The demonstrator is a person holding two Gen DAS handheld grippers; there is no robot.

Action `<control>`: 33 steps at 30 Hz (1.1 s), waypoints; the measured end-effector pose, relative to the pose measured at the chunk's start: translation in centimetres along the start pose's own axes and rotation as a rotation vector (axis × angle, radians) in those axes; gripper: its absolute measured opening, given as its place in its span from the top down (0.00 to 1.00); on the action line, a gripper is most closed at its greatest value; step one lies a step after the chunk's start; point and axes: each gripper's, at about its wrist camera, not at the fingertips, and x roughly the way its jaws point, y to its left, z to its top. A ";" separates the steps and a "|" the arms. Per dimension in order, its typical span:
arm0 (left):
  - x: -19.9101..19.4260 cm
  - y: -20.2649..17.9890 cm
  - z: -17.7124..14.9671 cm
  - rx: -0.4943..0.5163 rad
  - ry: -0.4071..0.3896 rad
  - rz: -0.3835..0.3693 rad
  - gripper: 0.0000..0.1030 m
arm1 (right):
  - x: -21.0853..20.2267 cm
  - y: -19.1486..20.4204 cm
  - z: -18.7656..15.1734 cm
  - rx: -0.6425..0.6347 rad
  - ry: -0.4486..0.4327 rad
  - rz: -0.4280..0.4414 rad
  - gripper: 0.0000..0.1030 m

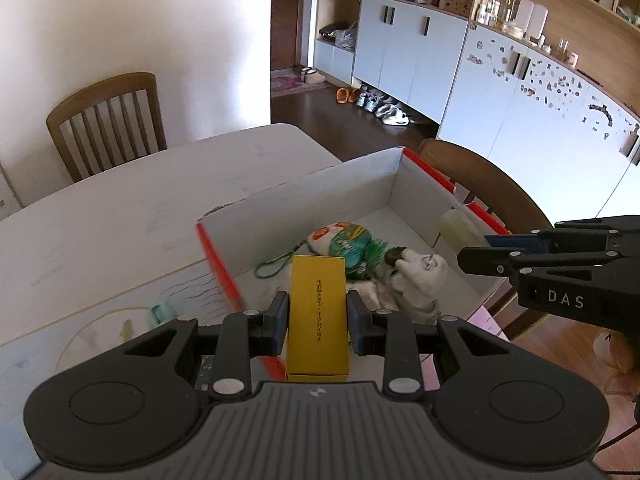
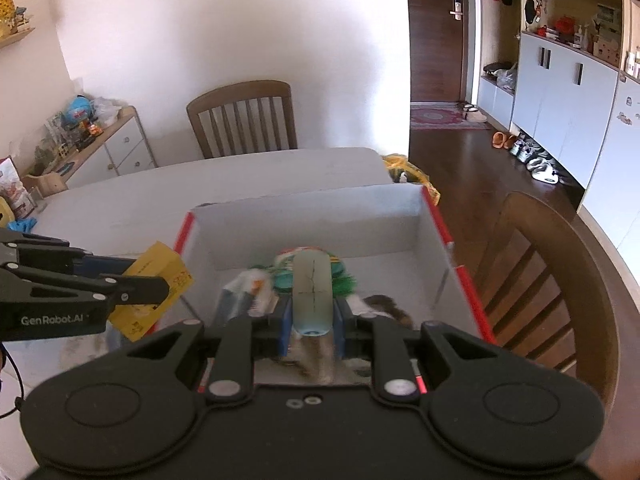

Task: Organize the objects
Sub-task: 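Carry the yellow box and green cylinder over the red-and-white box with both tools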

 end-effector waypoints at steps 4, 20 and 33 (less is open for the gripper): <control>1.4 -1.3 0.7 0.005 0.013 0.008 0.71 | 0.8 -1.4 0.3 -0.016 0.009 0.000 0.81; 8.3 -3.7 1.4 0.005 0.125 0.054 0.71 | 7.9 -3.5 2.1 -0.091 0.115 -0.010 0.81; 11.1 -3.9 0.0 0.001 0.208 0.057 0.71 | 9.8 -4.1 1.4 -0.112 0.174 0.015 0.80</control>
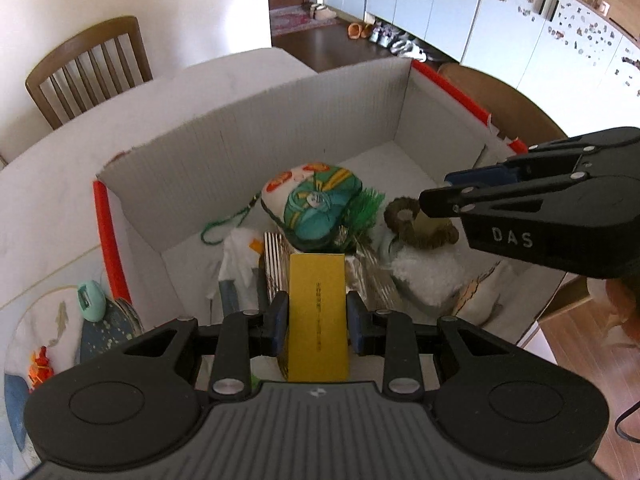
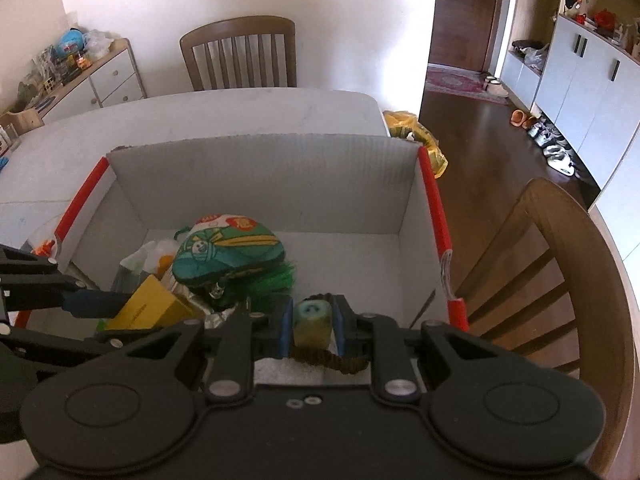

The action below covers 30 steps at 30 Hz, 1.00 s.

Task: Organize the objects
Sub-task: 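Carry the yellow box and green cylinder over the red-and-white box with both tools, then lower both items into the box and open both tools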

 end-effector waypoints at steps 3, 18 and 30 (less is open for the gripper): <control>0.4 0.0 -0.1 0.001 0.010 0.002 0.71 | -0.1 0.0 0.0 -0.008 -0.002 0.002 0.78; -0.5 -0.4 -0.3 0.028 -0.044 0.000 0.59 | -2.4 0.4 -0.5 -0.010 -0.030 0.025 0.63; -4.0 -0.1 -1.0 0.033 -0.144 -0.018 0.45 | -6.0 1.1 -0.8 0.019 -0.096 0.035 0.49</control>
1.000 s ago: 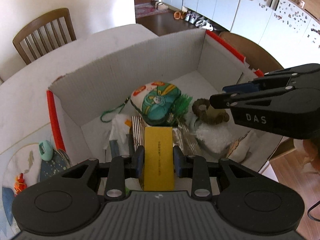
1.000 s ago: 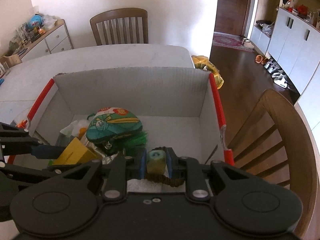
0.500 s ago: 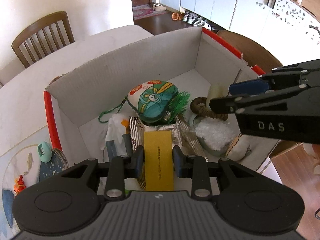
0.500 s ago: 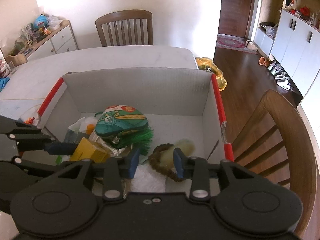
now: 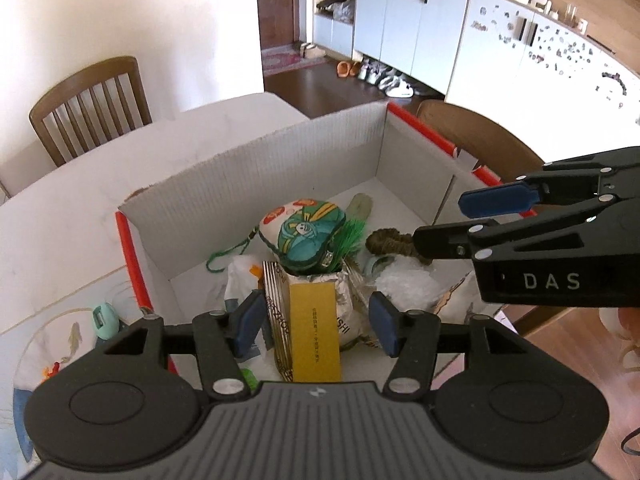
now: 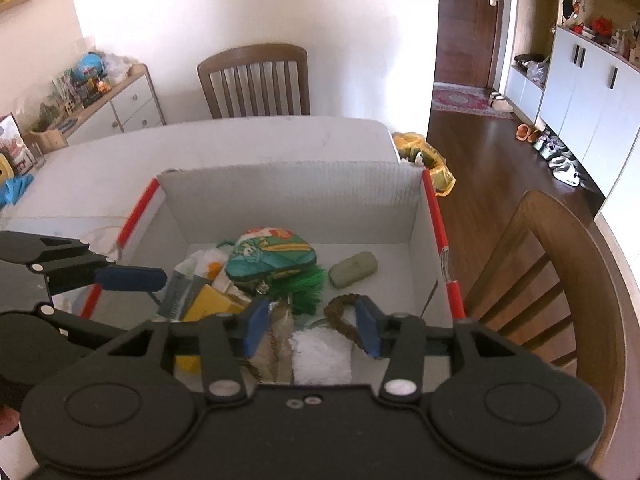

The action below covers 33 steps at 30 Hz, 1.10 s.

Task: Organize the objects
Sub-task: 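Lower both items into the box and open both tools, then move both tools back from the box to the remaining items on the table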

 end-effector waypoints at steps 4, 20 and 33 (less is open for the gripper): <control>-1.5 0.3 0.0 0.004 -0.037 -0.006 0.45 | -1.4 0.7 0.0 0.011 -0.031 -0.001 0.48; -7.9 4.6 -1.3 -0.013 -0.155 -0.021 0.25 | -5.8 5.1 -0.3 0.054 -0.162 0.006 0.21; -10.7 9.6 -3.4 -0.034 -0.186 -0.013 0.15 | -6.3 10.3 -1.0 0.101 -0.215 0.022 0.01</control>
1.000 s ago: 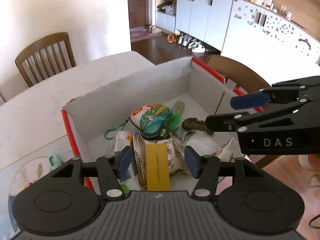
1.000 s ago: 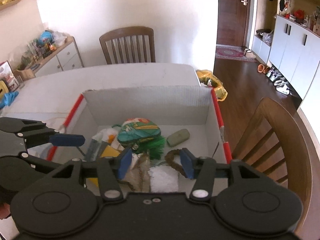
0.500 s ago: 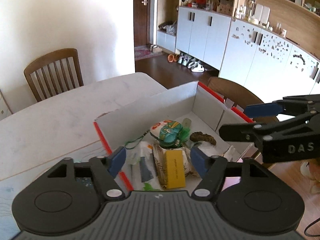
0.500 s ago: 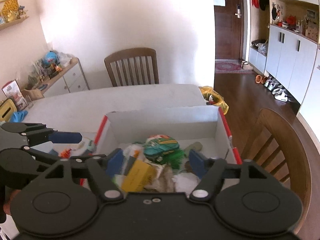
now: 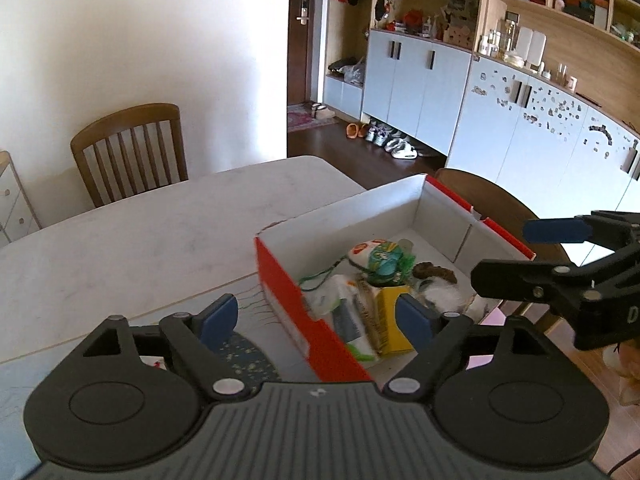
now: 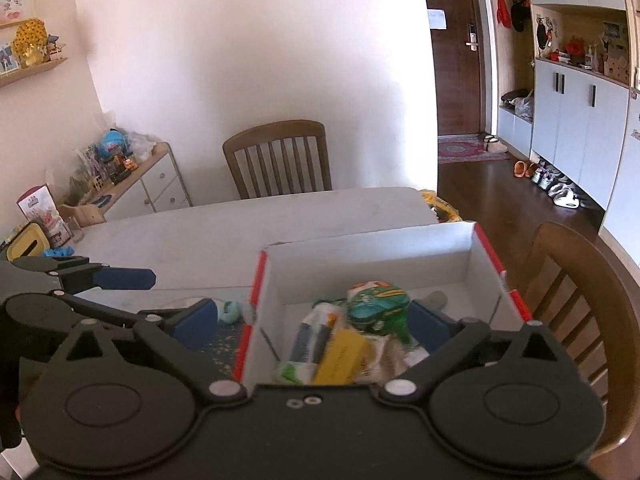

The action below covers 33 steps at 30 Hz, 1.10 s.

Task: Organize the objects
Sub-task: 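Move both tools back from the box to the remaining items on the table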

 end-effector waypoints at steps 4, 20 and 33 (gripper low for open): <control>-0.5 1.8 -0.6 -0.012 -0.003 0.004 0.08 | 0.6 1.7 0.0 0.002 0.000 0.006 0.01; -0.5 10.1 -3.2 -0.090 -0.002 0.023 0.00 | 5.5 8.4 0.6 -0.024 0.050 0.022 0.01; 1.5 16.5 -6.4 -0.176 0.023 0.068 0.00 | 10.8 12.7 0.7 -0.069 0.126 0.010 0.02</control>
